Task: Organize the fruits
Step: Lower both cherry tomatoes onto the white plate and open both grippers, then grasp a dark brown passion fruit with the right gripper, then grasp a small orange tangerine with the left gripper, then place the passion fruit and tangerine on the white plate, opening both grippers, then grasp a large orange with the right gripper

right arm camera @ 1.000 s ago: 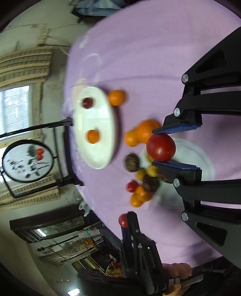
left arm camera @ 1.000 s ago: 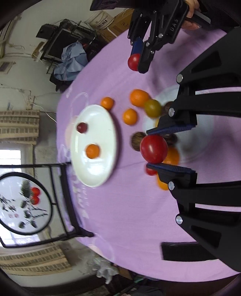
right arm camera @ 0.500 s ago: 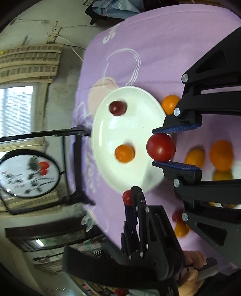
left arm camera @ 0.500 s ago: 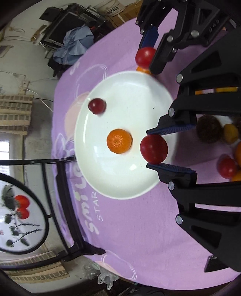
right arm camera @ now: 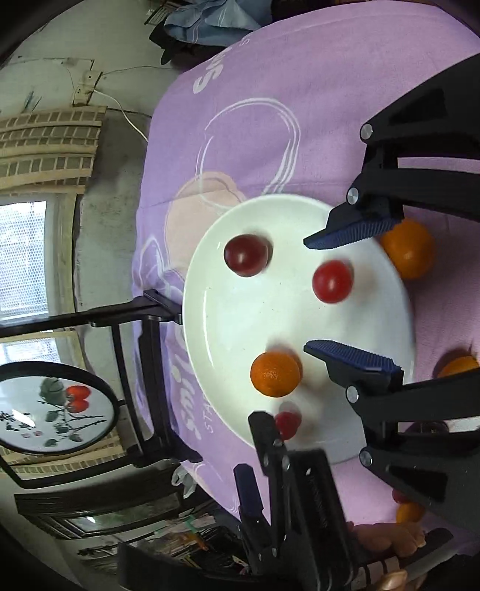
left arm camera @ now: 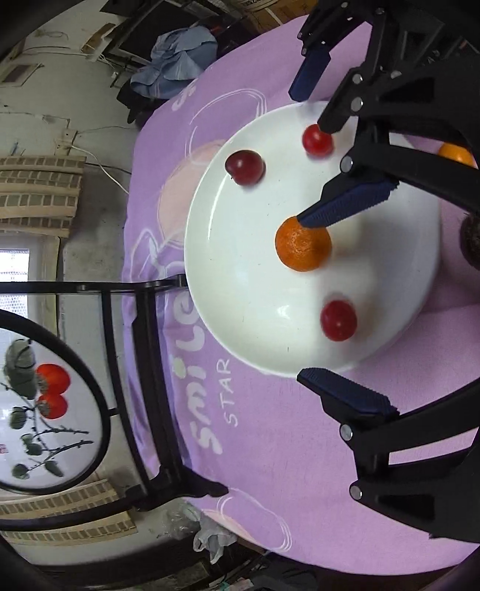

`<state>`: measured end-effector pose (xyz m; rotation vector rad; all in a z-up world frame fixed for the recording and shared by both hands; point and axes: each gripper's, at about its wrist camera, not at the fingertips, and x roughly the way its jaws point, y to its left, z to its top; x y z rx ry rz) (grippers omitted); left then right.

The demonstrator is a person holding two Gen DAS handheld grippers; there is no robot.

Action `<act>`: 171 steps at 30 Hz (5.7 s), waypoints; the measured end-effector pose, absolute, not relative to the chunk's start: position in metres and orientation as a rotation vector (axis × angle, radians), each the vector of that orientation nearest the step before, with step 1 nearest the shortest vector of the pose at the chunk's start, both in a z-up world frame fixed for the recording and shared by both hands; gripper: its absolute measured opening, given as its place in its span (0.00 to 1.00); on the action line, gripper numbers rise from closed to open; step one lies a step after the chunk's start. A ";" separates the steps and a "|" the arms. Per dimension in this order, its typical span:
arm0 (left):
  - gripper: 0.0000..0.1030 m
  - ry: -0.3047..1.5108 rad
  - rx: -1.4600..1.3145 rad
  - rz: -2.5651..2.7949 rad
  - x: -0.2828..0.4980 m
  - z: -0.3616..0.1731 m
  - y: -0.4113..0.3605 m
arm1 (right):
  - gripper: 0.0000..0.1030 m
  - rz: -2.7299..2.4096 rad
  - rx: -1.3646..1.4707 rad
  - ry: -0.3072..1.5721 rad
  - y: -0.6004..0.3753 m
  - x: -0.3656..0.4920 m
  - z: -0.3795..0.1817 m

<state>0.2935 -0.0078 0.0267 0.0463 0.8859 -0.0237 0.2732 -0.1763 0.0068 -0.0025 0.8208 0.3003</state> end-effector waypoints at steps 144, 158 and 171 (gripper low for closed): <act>0.88 0.885 -0.141 -0.099 0.216 0.037 0.023 | 0.62 0.402 0.018 0.806 -0.197 0.211 0.021; 0.90 0.890 -0.110 -0.091 0.130 0.019 0.042 | 0.64 0.386 -0.017 0.874 -0.211 0.123 -0.004; 0.90 0.887 -0.106 -0.031 0.121 -0.008 0.066 | 0.64 0.314 -0.145 0.968 -0.181 0.105 -0.042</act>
